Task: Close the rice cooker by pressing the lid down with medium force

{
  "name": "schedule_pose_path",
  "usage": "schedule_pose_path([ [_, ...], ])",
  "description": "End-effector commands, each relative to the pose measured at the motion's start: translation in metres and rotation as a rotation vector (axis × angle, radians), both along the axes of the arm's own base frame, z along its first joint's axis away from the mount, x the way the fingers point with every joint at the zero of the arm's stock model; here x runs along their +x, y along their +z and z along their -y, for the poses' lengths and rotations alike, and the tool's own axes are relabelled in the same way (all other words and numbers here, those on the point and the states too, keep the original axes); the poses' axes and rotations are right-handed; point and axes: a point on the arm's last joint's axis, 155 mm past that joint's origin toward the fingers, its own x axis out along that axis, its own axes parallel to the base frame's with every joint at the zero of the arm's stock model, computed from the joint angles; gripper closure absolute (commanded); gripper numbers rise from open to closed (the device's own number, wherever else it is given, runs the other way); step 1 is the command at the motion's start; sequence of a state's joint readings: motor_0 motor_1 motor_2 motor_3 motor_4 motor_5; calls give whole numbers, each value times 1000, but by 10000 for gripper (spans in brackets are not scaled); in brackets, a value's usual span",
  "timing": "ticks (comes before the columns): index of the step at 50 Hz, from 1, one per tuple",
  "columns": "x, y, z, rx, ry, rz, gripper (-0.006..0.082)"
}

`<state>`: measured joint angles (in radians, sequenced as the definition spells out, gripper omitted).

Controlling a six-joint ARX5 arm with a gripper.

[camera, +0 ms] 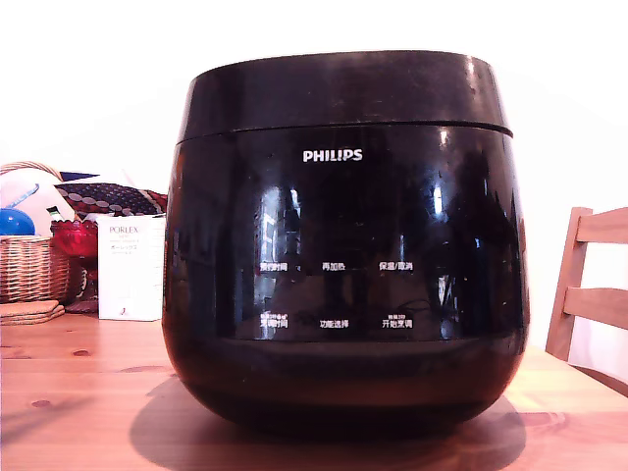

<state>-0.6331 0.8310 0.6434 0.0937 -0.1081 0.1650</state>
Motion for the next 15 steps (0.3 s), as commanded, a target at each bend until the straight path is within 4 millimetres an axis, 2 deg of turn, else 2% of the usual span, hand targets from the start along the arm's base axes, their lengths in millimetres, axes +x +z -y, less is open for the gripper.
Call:
schedule_pose_path([
  [1,7,11,-12,22,40,36,791],
  [15,30,26,-60,20,193,54,791],
])
